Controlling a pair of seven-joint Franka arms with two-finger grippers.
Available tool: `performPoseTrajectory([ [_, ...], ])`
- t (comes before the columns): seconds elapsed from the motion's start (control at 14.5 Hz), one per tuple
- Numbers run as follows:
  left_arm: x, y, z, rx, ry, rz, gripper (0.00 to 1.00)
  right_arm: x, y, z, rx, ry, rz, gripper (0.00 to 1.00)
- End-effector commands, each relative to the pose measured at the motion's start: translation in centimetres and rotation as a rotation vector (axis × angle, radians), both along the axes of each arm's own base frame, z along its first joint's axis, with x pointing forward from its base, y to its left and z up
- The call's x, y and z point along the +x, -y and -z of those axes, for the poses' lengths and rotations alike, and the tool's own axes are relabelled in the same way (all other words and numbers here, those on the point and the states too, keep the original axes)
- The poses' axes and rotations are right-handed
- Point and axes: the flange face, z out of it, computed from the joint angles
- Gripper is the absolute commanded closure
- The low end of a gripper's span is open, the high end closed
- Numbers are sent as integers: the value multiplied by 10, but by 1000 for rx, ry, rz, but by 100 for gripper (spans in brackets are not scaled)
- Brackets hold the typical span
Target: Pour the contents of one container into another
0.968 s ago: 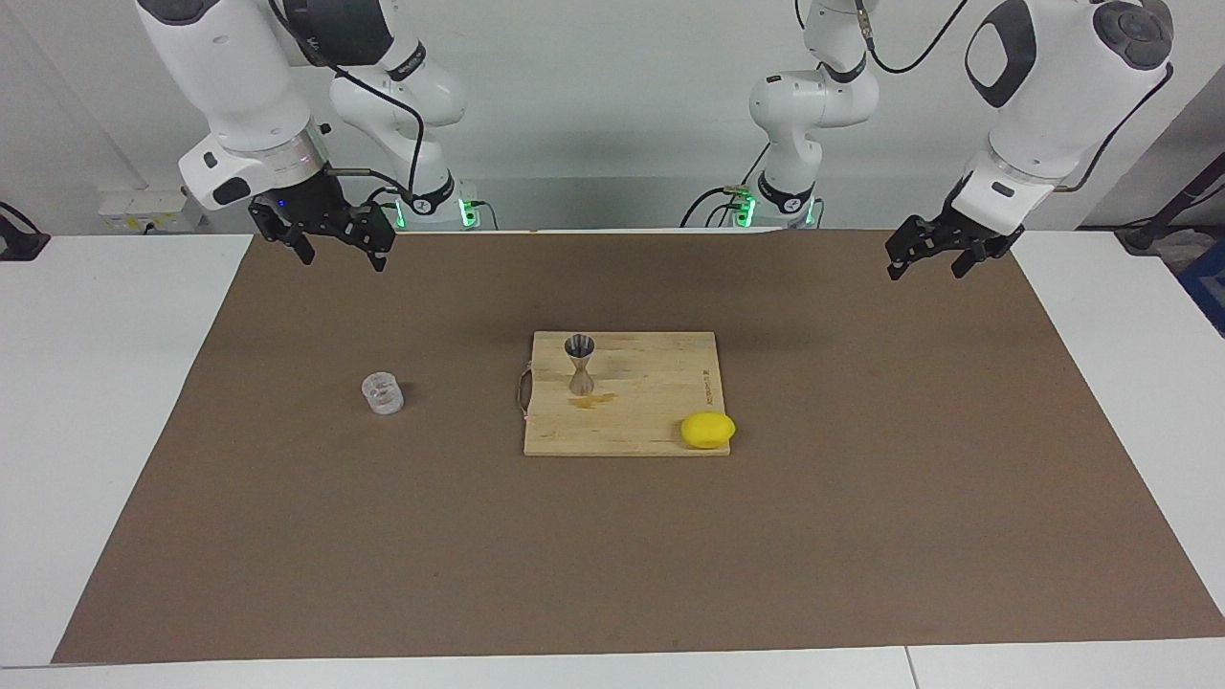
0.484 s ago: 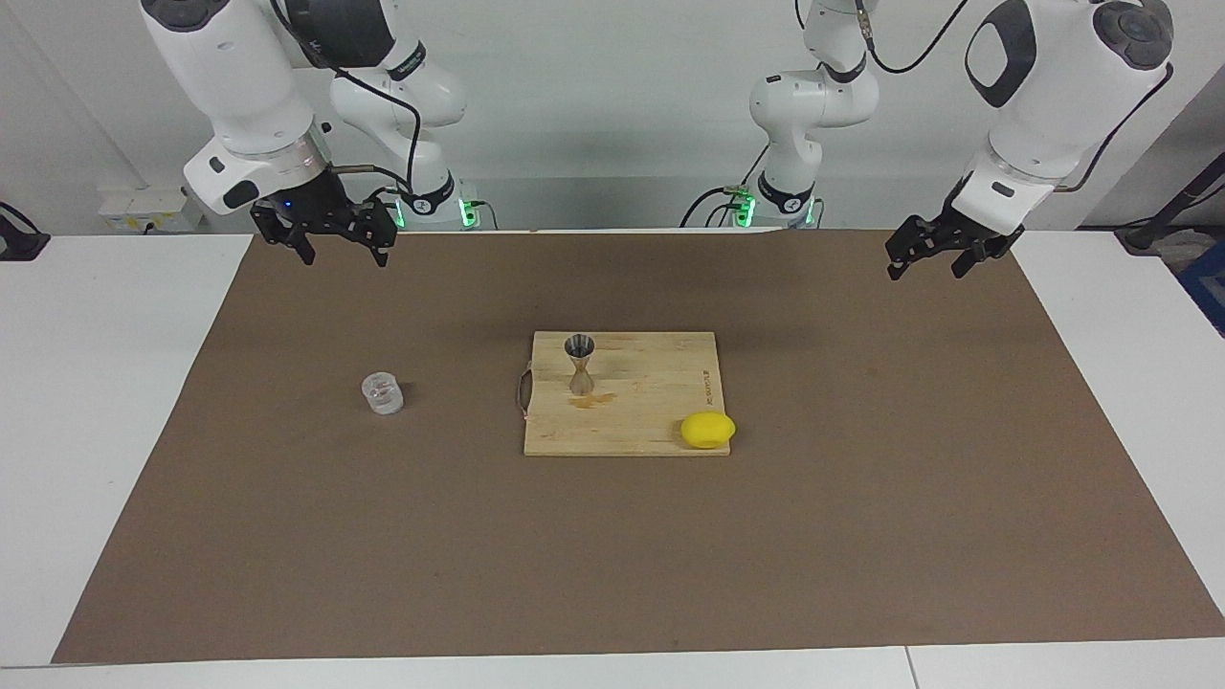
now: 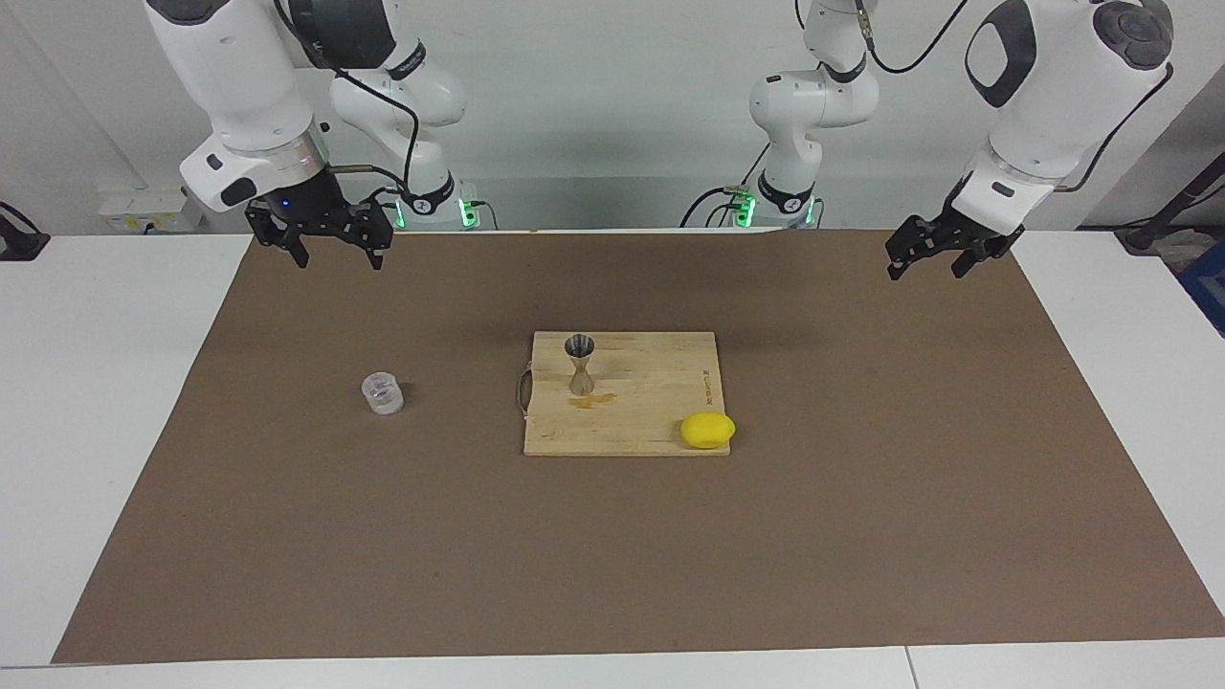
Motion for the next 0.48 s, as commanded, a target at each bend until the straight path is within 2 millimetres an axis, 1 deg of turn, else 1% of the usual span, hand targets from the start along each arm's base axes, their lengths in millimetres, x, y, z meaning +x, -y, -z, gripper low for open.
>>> performPoseTrajectory([
  [0.0,-5,0,-3,19,0,0,0,-6,0,-1,-14,16,-17,0],
  [0.41,-5,0,-3,19,0,0,0,-6,0,0,-7,13,-15,0],
])
